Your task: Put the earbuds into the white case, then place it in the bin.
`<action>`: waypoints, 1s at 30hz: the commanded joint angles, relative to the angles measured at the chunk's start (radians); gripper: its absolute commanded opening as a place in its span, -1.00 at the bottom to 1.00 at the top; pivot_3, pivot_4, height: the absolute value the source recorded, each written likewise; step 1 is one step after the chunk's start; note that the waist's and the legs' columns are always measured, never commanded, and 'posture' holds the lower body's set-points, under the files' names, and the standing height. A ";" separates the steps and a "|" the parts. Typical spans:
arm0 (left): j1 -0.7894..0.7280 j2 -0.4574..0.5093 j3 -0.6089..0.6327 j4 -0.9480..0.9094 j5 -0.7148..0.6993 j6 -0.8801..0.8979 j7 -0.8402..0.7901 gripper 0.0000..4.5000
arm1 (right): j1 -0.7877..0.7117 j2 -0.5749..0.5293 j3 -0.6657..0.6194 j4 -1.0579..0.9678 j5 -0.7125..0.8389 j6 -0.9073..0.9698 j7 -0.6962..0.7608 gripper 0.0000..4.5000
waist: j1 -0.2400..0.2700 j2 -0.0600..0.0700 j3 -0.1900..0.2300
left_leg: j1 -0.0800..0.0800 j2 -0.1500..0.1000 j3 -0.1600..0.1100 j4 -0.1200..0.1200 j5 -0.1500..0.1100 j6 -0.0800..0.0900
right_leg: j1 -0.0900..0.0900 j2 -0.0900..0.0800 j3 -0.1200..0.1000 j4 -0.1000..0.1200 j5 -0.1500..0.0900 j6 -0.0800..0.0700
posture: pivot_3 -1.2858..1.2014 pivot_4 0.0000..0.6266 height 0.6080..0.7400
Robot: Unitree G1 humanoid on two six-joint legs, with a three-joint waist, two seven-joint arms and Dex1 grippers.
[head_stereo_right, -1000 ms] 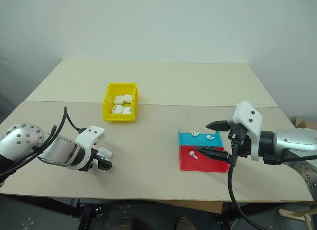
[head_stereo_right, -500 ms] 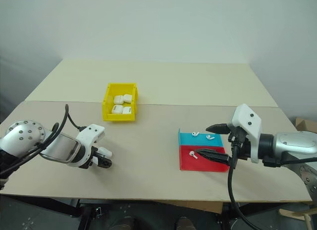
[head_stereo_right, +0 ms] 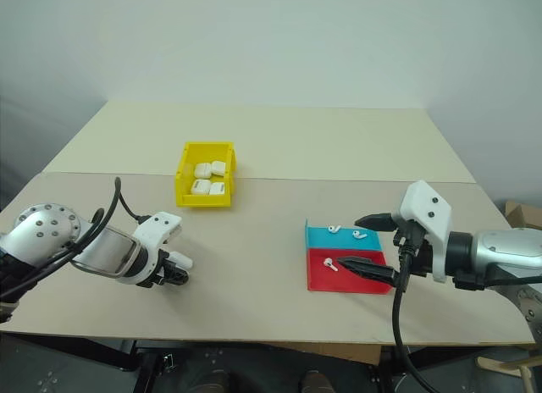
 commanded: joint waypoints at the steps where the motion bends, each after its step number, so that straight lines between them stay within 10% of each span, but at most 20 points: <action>1: 0.004 0.028 0.031 -0.033 -0.006 -0.013 0.003 0.25 | -0.004 -0.006 -0.037 -0.021 0.011 -0.013 0.002 1.00 | 0.000 0.000 0.000 | 0.000 0.000 0.000 0.000 0.000 0.000 | 0.000 0.000 0.000 0.000 0.000 0.000 | 0.03 -0.52 1.00; 7: 0.136 0.147 0.313 -0.282 0.117 -0.132 -0.149 0.25 | -0.019 0.028 -0.001 0.001 -0.021 -0.066 0.001 1.00 | -0.004 -0.001 0.000 | -0.001 0.000 0.000 -0.001 0.000 0.000 | -0.001 0.000 0.000 0.000 0.000 0.000 | 0.03 -0.52 1.00; 14: 0.492 0.034 0.663 -0.471 0.664 -0.502 -0.644 0.25 | -0.071 0.080 0.075 0.044 -0.079 -0.147 0.010 1.00 | -0.001 0.000 0.000 | 0.001 0.000 0.001 -0.003 0.003 -0.005 | -0.001 0.000 0.000 -0.001 0.001 -0.001 | 0.03 -0.52 1.00; 30: 0.316 -0.366 0.620 -0.145 0.993 -0.907 -1.686 0.25 | -0.124 0.083 0.142 0.082 -0.176 -0.245 0.062 1.00 | -0.007 0.000 0.000 | -0.001 0.000 0.000 -0.003 0.003 -0.004 | 0.000 0.000 -0.001 -0.002 0.001 0.000 | 0.03 -0.52 1.00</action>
